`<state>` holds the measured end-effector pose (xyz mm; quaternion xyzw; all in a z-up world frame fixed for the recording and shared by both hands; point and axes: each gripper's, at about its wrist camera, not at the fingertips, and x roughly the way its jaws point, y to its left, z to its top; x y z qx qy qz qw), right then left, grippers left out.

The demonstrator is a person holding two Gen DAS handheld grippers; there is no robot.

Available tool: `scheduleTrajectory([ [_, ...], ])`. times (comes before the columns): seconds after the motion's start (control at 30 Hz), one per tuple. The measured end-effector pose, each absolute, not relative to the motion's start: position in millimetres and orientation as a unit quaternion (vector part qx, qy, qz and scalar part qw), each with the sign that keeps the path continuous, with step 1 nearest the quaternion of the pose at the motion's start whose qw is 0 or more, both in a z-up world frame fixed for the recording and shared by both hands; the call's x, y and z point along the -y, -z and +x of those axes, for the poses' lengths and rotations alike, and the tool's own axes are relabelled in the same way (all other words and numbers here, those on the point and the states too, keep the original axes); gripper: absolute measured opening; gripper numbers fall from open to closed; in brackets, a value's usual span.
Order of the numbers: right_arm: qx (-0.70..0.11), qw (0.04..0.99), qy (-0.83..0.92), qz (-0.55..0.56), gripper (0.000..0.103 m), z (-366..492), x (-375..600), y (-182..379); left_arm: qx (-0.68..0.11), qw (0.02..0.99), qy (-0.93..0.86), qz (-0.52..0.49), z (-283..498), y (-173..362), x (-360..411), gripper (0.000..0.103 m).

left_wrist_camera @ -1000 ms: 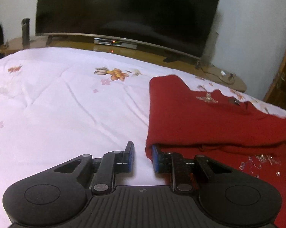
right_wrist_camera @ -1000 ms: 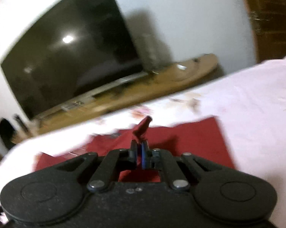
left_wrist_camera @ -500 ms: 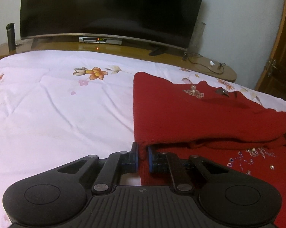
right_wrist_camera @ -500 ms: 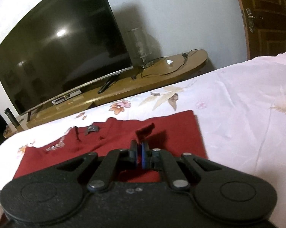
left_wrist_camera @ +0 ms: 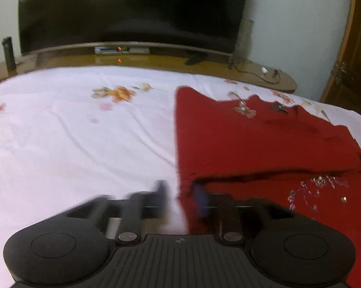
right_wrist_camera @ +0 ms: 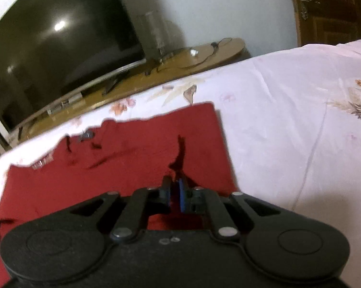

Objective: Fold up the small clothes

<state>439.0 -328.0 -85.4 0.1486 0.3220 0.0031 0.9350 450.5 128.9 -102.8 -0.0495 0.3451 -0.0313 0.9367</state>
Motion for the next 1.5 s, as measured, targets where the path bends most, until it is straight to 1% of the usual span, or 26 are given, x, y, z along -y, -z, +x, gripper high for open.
scheduleTrajectory([
  [0.07,-0.289,0.947,0.001,0.139,0.019,427.1,330.7,71.9,-0.28,0.957,0.031,-0.074,432.4,84.5,-143.4,0.055],
  [0.13,-0.271,0.955,-0.02,0.118,0.018,423.2,327.9,59.8,-0.251,0.962,0.055,-0.094,442.1,69.6,-144.3,0.055],
  [0.27,-0.276,0.956,-0.074,0.068,0.018,445.9,295.0,53.3,-0.26,0.956,0.116,-0.066,502.4,64.6,-107.7,0.055],
  [0.37,-0.294,0.949,-0.105,0.031,0.018,469.2,265.8,62.7,-0.296,0.944,0.129,-0.073,545.3,87.3,-93.3,0.055],
  [0.43,-0.319,0.942,-0.108,-0.001,0.013,481.5,253.8,78.7,-0.344,0.929,0.124,-0.056,564.6,117.0,-90.5,0.055],
  [0.47,-0.332,0.939,-0.089,-0.028,0.01,487.3,253.2,90.1,-0.32,0.937,0.13,-0.057,559.8,121.4,-93.6,0.055],
  [0.5,-0.318,0.944,-0.077,-0.031,0.01,486.4,261.7,96.8,-0.321,0.935,0.131,-0.072,559.4,121.6,-97.4,0.055],
  [0.57,-0.318,0.947,-0.055,0.001,0.007,484.8,278.0,95.1,-0.316,0.937,0.122,-0.09,555.8,116.8,-102.1,0.055],
  [0.67,-0.322,0.945,-0.052,-0.031,0.008,480.2,271.1,89.6,-0.284,0.949,0.108,-0.089,547.7,108.4,-99.8,0.055],
  [0.7,-0.318,0.946,-0.051,-0.033,0.018,477.4,269.4,86.4,-0.277,0.951,0.108,-0.091,549.9,105.3,-99.5,0.055],
  [0.73,-0.304,0.951,-0.052,-0.03,0.023,474.7,267.9,81.2,-0.275,0.951,0.11,-0.094,552.9,103.2,-100.4,0.055],
  [0.77,-0.293,0.954,-0.057,-0.031,0.024,471.7,265.9,77.3,-0.282,0.949,0.108,-0.088,558.4,103.7,-99.0,0.055],
  [0.87,-0.284,0.956,-0.056,-0.051,0.022,477.7,261.2,79.6,-0.31,0.944,0.074,-0.078,573.0,117.1,-100.9,0.055],
  [0.9,-0.303,0.951,-0.025,-0.05,0.017,485.2,267.6,86.7,-0.306,0.945,0.072,-0.086,572.0,116.9,-103.5,0.055],
  [0.93,-0.318,0.948,-0.009,-0.03,0.017,490.0,280.0,94.0,-0.299,0.947,0.069,-0.09,570.3,112.6,-104.3,0.055],
  [0.97,-0.31,0.951,-0.018,-0.001,0.017,487.2,291.0,94.5,-0.283,0.953,0.069,-0.087,566.7,107.2,-103.9,0.055],
  [1.03,-0.309,0.951,-0.023,-0.005,0.017,484.0,293.3,87.4,-0.254,0.961,0.074,-0.079,562.6,99.9,-103.7,0.055],
  [1.07,-0.291,0.956,-0.025,-0.005,0.023,478.1,294.3,80.7,-0.266,0.959,0.063,-0.074,568.3,102.1,-103.5,0.06],
  [1.1,-0.278,0.96,-0.029,0.002,0.023,474.3,296.3,76.5,-0.293,0.952,0.052,-0.075,577.2,110.2,-104.3,0.074],
  [1.13,-0.274,0.961,-0.029,0.005,0.021,474.2,299.5,76.3,-0.335,0.937,0.047,-0.082,587.3,124.1,-105.5,0.079],
  [1.17,-0.292,0.956,-0.017,-0.001,0.021,479.9,301.9,83.4,-0.327,0.94,0.062,-0.08,587.0,123.6,-104.4,0.087],
  [1.2,-0.326,0.946,-0.003,-0.007,0.023,488.5,304.9,95.4,-0.334,0.938,0.06,-0.074,588.7,120.8,-102.8,0.087],
  [1.3,-0.318,0.948,-0.013,0.019,0.022,486.4,316.1,91.3,-0.289,0.953,0.063,-0.061,563.3,103.1,-100.1,0.087],
  [1.4,-0.265,0.963,-0.037,0.021,0.023,459.5,317.3,68.0,-0.276,0.955,0.082,-0.067,531.2,95.0,-100.0,0.087],
  [1.43,-0.262,0.964,-0.042,0.018,0.023,451.6,317.7,64.4,-0.275,0.955,0.087,-0.063,524.7,95.6,-98.8,0.087],
  [1.5,-0.293,0.954,-0.047,0.045,0.026,448.7,326.7,68.8,-0.283,0.954,0.079,-0.051,515.9,100.9,-95.6,0.087],
])
